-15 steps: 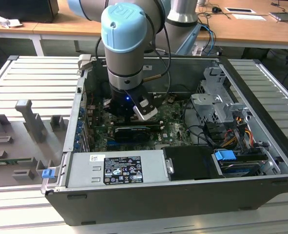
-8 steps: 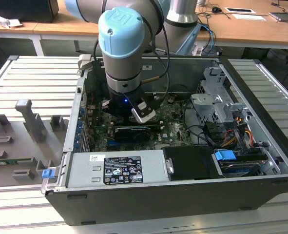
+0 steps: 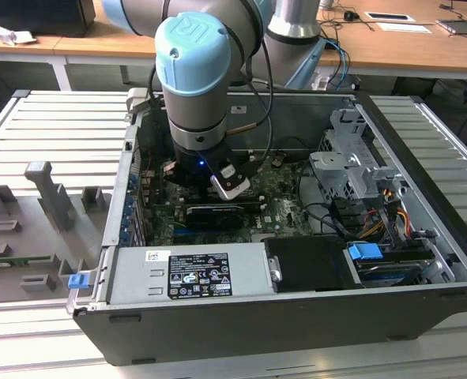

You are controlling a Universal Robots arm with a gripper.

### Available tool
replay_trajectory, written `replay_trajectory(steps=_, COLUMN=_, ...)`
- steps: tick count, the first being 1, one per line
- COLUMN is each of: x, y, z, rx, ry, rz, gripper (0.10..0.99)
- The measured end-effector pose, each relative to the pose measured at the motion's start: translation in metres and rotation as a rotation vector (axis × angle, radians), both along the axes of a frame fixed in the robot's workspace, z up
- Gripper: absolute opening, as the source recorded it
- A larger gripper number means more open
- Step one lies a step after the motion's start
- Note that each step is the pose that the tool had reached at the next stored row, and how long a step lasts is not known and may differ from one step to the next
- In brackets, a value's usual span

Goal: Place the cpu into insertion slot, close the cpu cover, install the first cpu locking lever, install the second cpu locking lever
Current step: 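Install the second cpu locking lever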

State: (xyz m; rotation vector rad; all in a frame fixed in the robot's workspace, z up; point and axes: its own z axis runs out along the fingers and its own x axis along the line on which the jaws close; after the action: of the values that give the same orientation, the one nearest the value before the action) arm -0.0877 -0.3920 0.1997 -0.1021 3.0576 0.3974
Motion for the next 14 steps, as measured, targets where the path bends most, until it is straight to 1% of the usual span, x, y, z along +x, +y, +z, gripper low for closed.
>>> replay_trajectory(steps=2, x=0.0, y=-0.0001, z=0.0021, rx=0.0, ry=0.0001, rz=0.0, gripper=0.106)
replay_trajectory(steps=5, x=-0.0001, y=-0.0001, z=0.0072, rx=0.0, ry=0.0001, rz=0.0, gripper=0.106)
replay_trajectory(steps=14, x=0.0, y=-0.0001, z=0.0167, rx=0.0, ry=0.0002, rz=0.0, gripper=0.106)
